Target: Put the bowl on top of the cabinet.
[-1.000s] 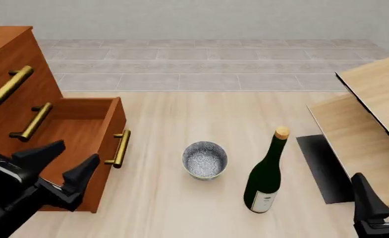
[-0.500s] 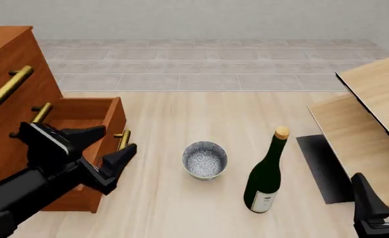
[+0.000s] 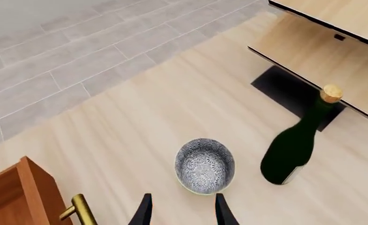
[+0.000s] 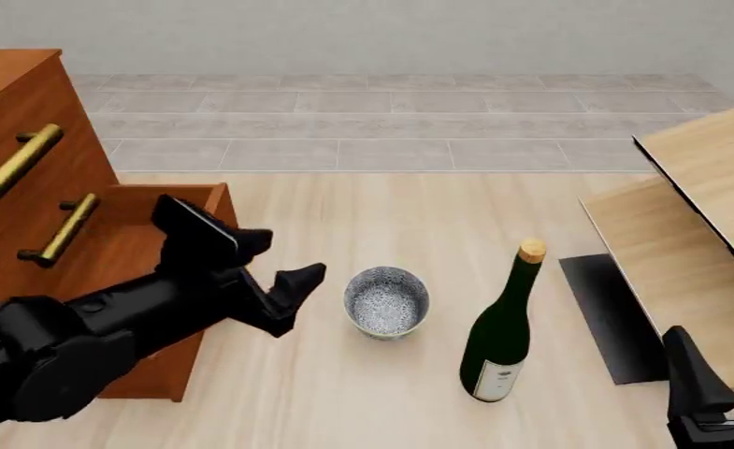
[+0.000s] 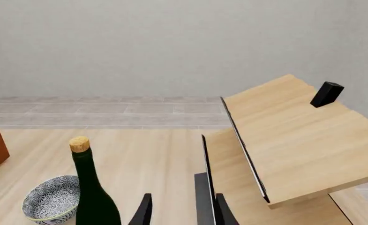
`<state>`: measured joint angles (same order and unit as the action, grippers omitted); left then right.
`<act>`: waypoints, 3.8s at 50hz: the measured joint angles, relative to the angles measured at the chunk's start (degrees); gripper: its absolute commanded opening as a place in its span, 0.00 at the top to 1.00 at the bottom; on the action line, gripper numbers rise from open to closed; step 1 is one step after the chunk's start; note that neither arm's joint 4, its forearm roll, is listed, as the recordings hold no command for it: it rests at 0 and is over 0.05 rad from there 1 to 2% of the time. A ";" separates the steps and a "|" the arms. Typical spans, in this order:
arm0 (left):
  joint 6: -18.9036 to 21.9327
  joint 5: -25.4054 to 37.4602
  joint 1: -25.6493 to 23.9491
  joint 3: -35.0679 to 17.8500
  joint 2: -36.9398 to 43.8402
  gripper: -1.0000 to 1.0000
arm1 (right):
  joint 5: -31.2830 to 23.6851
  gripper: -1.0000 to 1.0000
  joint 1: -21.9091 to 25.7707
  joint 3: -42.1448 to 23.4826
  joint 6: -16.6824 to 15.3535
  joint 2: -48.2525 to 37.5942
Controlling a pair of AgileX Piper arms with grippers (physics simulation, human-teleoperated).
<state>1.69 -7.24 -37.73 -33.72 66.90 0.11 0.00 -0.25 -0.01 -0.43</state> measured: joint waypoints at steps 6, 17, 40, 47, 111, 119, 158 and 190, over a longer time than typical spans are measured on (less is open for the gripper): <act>-0.76 0.84 -0.44 -2.85 3.38 0.00 | 0.00 0.00 0.00 0.00 0.00 0.00; -2.67 1.30 -0.19 -6.91 9.86 0.00 | 0.00 0.00 0.00 0.00 0.00 0.00; -5.71 0.71 1.31 -12.99 21.90 0.00 | 0.00 0.00 0.00 0.00 0.00 0.00; -6.13 0.31 1.13 -13.91 23.77 0.00 | 0.00 0.00 0.00 0.00 0.00 0.00; -3.75 -4.77 4.82 -21.03 40.04 0.00 | 0.00 0.00 0.00 0.00 0.00 0.00; -3.22 -5.37 4.66 -21.37 41.66 0.00 | 0.00 0.00 0.00 0.00 0.00 0.00; -2.25 -6.99 3.42 -22.63 46.60 0.00 | 0.00 0.00 0.00 0.00 0.00 0.00; -1.90 -8.19 2.22 -22.61 48.08 1.00 | 0.00 0.00 0.00 0.00 0.00 0.00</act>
<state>-0.21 -15.43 -35.52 -56.32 114.99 0.11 0.01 -0.25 -0.01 -0.43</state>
